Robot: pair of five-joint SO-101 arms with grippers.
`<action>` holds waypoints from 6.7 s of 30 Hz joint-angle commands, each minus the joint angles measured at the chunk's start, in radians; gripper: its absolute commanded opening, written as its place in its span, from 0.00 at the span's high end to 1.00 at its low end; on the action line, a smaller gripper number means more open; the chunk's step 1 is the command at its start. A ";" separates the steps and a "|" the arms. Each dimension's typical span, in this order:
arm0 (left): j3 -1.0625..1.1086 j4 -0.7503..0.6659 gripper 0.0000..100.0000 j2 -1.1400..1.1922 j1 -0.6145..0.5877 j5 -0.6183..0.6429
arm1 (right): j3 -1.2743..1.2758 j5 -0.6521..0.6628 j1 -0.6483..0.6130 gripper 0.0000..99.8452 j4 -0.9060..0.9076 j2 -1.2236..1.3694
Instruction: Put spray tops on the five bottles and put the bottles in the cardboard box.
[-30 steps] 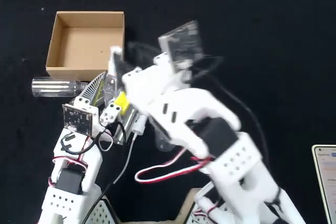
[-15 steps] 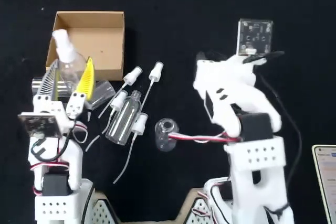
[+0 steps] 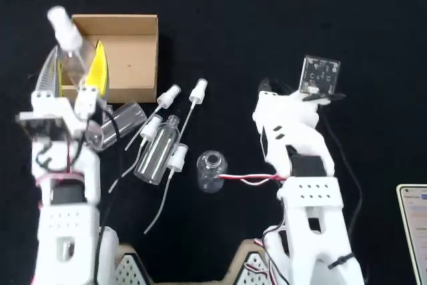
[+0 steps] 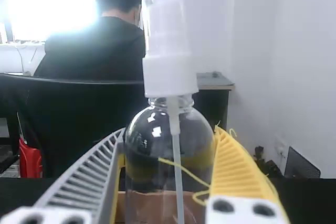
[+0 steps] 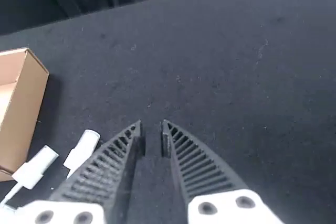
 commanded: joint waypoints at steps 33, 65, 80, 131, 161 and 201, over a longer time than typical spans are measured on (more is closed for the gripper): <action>-1.181 -0.724 0.97 1.812 -0.125 -0.003 | 0.077 0.006 0.011 0.95 -0.189 -0.013; -1.474 -0.557 0.97 2.048 -0.159 -0.006 | 0.079 0.006 0.015 0.95 -0.187 -0.015; -1.494 -0.661 0.97 2.143 -0.157 -0.005 | 0.077 0.006 0.015 0.95 -0.187 -0.015; -1.316 -0.624 0.71 2.001 -0.147 0.005 | 0.076 0.006 0.017 0.95 -0.187 -0.016; -0.808 -0.543 0.71 1.496 -0.137 -0.005 | 0.076 0.006 0.017 0.95 -0.187 -0.015; -0.924 1.019 0.71 0.896 -0.486 -0.003 | 0.082 0.006 0.011 0.95 -0.187 -0.015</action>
